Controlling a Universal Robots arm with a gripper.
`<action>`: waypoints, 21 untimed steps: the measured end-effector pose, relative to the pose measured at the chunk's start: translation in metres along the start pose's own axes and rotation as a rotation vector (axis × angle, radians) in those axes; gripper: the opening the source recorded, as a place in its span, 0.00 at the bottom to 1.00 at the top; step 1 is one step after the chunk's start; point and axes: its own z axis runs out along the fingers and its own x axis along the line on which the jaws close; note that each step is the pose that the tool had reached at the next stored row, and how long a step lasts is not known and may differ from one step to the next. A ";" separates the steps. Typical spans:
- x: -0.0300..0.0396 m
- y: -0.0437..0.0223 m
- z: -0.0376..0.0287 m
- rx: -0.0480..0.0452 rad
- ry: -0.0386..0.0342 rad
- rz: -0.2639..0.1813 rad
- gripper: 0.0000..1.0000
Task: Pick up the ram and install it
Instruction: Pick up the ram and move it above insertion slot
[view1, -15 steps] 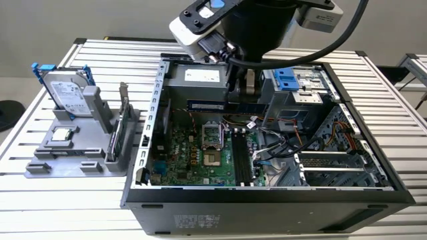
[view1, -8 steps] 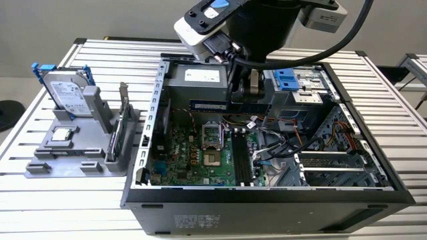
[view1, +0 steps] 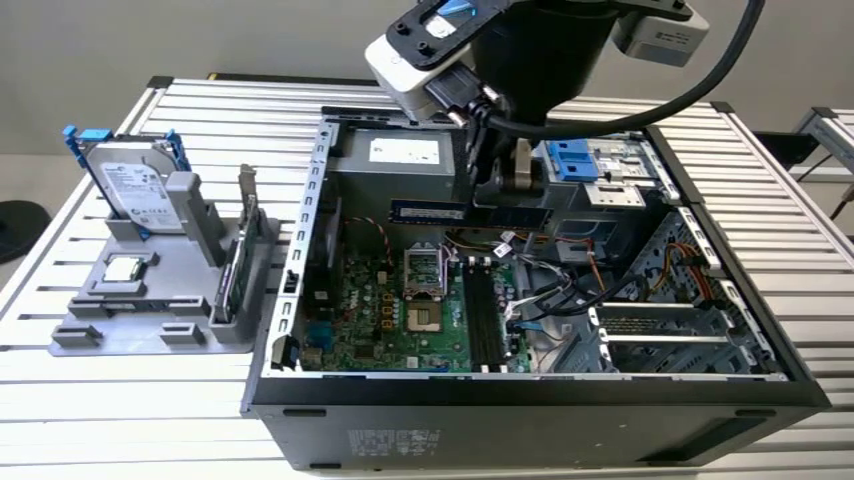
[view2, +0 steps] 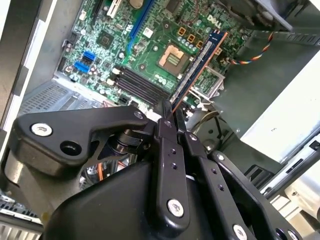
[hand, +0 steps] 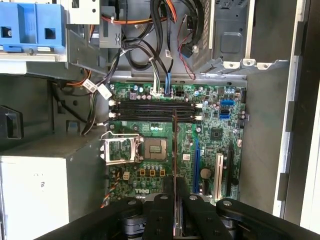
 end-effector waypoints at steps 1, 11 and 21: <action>0.0000 0.0017 -0.0001 0.0000 0.0000 0.000 0.00; 0.0001 0.0124 -0.0008 0.0000 0.0000 -0.001 0.00; 0.0001 0.0178 -0.0012 0.0000 -0.0001 -0.002 0.00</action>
